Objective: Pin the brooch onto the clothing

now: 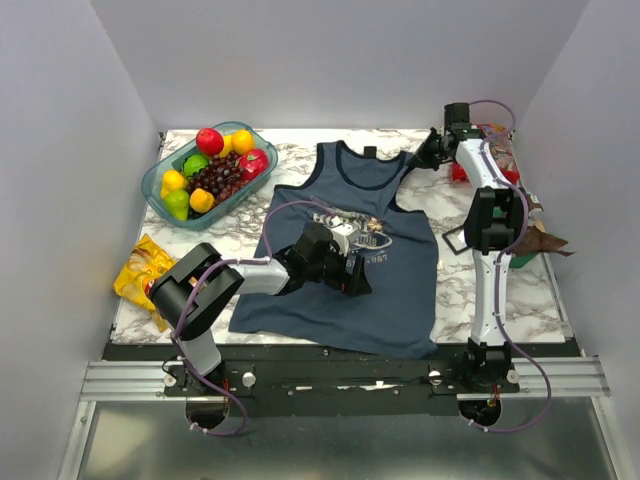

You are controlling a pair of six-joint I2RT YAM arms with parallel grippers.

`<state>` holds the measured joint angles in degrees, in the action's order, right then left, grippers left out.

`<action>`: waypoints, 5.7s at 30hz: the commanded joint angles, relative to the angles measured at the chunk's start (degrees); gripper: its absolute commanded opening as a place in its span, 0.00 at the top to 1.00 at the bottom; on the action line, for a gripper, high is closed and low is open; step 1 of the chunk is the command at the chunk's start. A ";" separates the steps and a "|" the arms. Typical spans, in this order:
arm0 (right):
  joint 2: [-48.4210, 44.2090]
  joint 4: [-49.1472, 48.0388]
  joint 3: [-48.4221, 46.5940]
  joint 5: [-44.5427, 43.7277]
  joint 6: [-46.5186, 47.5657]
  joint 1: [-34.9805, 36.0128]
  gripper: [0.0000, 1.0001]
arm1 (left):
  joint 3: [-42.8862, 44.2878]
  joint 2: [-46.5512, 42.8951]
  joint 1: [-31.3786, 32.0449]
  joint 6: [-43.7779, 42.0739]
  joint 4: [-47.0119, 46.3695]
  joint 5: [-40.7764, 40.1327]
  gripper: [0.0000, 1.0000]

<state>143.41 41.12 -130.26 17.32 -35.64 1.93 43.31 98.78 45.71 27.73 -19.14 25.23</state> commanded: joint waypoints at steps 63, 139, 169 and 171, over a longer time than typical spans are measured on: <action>-28.28 -9.22 44.65 -8.62 16.83 -2.37 0.33 | 63.12 29.36 -32.97 -25.09 54.29 -16.80 0.04; -18.17 2.03 31.91 -10.03 17.01 -2.29 0.79 | 66.82 35.25 -39.83 -16.56 51.13 -3.96 1.00; -22.39 1.24 37.80 -15.30 16.56 -6.86 0.99 | 63.83 33.85 -42.55 -16.92 49.82 -4.06 1.00; -22.56 0.71 37.45 -13.20 17.00 -6.77 0.99 | 63.65 33.58 -42.29 -16.30 49.37 -3.09 0.94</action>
<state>121.86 41.71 -92.40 3.84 -19.44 -4.21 108.68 134.21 5.19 10.63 30.52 21.93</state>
